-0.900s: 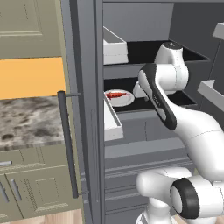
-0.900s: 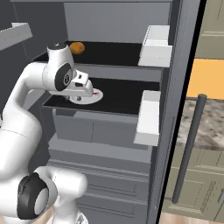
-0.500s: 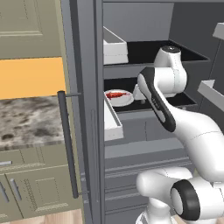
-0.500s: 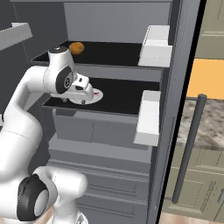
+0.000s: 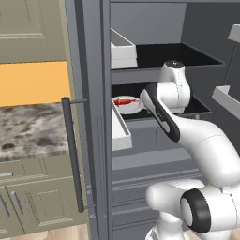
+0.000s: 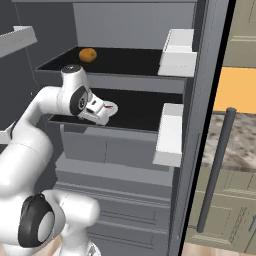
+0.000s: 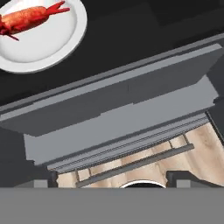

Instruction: Retrieve the fish from the fridge and place it on the cutting board.

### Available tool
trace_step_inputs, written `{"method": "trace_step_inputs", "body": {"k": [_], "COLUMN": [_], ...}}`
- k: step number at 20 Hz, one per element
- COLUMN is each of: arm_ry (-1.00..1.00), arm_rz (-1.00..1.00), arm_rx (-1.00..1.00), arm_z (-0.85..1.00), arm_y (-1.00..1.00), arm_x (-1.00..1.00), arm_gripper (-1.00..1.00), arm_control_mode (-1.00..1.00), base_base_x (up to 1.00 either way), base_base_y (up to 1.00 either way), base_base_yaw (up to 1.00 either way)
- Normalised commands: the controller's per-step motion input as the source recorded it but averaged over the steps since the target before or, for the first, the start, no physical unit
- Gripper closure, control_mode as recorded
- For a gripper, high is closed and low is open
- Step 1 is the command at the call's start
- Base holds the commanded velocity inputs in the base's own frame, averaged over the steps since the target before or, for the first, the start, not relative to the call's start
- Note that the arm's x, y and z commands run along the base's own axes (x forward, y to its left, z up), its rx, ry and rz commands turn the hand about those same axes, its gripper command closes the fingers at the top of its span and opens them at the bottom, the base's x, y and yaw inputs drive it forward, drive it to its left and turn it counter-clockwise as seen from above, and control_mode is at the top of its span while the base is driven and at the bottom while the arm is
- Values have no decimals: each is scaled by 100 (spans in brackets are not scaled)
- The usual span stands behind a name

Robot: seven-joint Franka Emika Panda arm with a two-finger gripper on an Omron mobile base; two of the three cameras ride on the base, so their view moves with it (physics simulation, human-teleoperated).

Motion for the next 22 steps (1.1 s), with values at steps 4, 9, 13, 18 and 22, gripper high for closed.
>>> {"method": "trace_step_inputs", "body": {"k": [4,9,13,18,22], "arm_ry": [-18,-11,-3,-3,-2], "arm_rz": [-35,-20,-1,0,-4], "arm_rx": [20,13,1,0,1], "arm_z": [-15,-21,0,0,0], "arm_y": [3,2,1,0,12], "arm_x": [50,37,36,44,56], "arm_gripper": [-100,-100,-100,-100,-100], "arm_control_mode": [-100,-100,-100,-100,-100], "base_base_x": [0,0,0,0,0], "base_base_y": [0,0,0,0,0], "base_base_yaw": [0,0,0,0,0]}}
